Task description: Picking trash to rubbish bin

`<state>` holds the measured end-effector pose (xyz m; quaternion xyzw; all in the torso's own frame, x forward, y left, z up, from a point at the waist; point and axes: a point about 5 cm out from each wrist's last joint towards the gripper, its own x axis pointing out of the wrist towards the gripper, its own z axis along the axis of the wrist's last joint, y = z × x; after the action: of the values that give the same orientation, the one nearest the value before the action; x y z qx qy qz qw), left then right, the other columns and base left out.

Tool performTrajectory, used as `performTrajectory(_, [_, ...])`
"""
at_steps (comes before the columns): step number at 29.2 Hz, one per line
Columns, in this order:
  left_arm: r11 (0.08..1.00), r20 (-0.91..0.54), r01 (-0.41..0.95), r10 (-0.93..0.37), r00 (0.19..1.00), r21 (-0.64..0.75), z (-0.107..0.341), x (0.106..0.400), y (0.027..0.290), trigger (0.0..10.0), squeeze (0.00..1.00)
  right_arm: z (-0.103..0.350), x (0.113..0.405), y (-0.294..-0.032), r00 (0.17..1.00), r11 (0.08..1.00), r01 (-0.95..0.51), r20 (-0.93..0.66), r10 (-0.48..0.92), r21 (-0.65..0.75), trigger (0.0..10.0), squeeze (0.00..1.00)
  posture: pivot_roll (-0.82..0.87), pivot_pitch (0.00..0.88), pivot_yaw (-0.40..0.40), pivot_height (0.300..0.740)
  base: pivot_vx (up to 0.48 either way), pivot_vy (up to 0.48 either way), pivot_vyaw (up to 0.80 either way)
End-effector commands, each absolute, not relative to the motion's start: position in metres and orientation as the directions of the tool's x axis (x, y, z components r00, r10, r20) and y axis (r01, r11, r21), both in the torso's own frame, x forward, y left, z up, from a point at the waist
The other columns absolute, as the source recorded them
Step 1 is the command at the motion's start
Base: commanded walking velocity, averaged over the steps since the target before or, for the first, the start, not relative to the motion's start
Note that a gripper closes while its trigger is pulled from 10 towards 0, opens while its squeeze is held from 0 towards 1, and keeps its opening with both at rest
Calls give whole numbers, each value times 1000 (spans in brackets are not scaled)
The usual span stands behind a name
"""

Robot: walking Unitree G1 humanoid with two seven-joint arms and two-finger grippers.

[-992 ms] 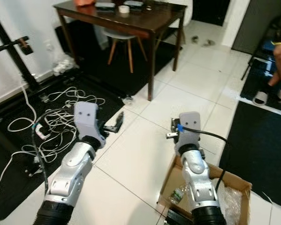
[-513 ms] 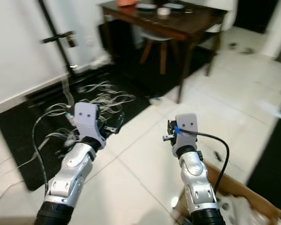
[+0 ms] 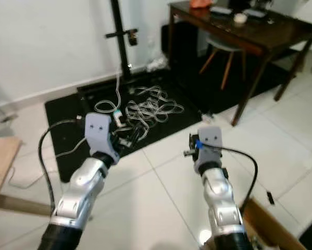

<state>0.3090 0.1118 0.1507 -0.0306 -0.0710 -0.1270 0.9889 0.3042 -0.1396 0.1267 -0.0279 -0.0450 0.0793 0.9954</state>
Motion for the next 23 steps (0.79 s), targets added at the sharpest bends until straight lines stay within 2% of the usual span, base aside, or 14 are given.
performTrajectory(1, [966,131,257,-250,959,-38,147,306,112,10000,0,123,302,-140,985,986,-158,66,162,-59,10000,0,-38,109,1,740,0,0,800])
performTrajectory(23, [968,132,248,-241,961,-38,151,308,114,10000,0,122,302,-136,981,982,-178,63,182,-61,10000,0,-28,128,6,740,0,0,800])
